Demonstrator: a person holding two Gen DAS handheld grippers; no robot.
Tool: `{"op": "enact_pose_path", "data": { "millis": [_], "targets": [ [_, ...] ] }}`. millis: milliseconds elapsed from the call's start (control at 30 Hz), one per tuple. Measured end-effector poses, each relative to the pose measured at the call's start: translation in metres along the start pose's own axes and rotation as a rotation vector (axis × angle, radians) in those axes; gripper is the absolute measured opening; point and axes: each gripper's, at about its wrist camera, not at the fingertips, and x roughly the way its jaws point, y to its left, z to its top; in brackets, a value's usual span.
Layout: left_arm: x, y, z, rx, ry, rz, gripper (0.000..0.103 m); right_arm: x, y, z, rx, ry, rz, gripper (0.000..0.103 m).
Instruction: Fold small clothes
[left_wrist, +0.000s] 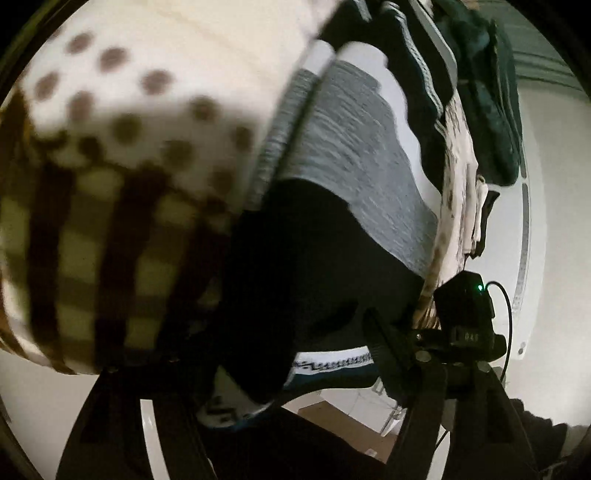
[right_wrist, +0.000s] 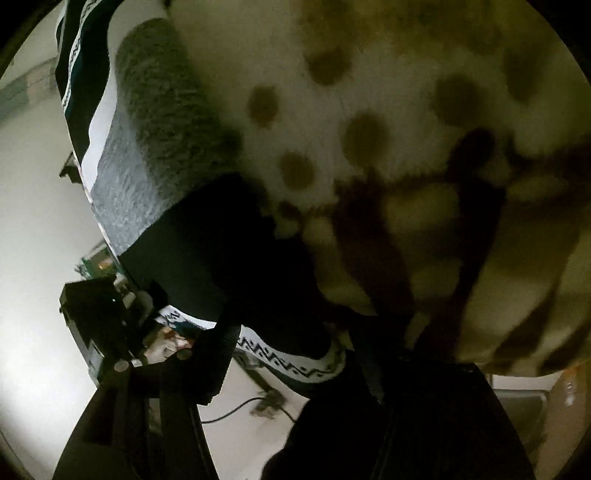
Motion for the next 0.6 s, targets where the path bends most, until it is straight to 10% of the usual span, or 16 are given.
{"op": "enact_pose_path", "data": {
  "millis": [33, 67, 200, 600],
  "targets": [
    [-0.001, -0.005, -0.002, 0.01, -0.005, 0.007, 0.053, -0.001, 0.001, -0.002, -0.008, -0.007, 0.002, 0.044],
    [-0.002, -0.006, -0.004, 0.012, -0.005, 0.025, 0.013, 0.002, 0.003, -0.003, -0.012, -0.007, 0.001, 0.039],
    [-0.013, -0.014, -0.01, -0.002, -0.022, 0.032, 0.011, -0.01, 0.009, -0.016, -0.02, -0.01, 0.041, 0.014],
    [-0.079, -0.098, 0.031, 0.032, -0.176, -0.098, 0.011, -0.118, 0.07, -0.016, -0.071, -0.186, 0.266, 0.012]
  ]
}}
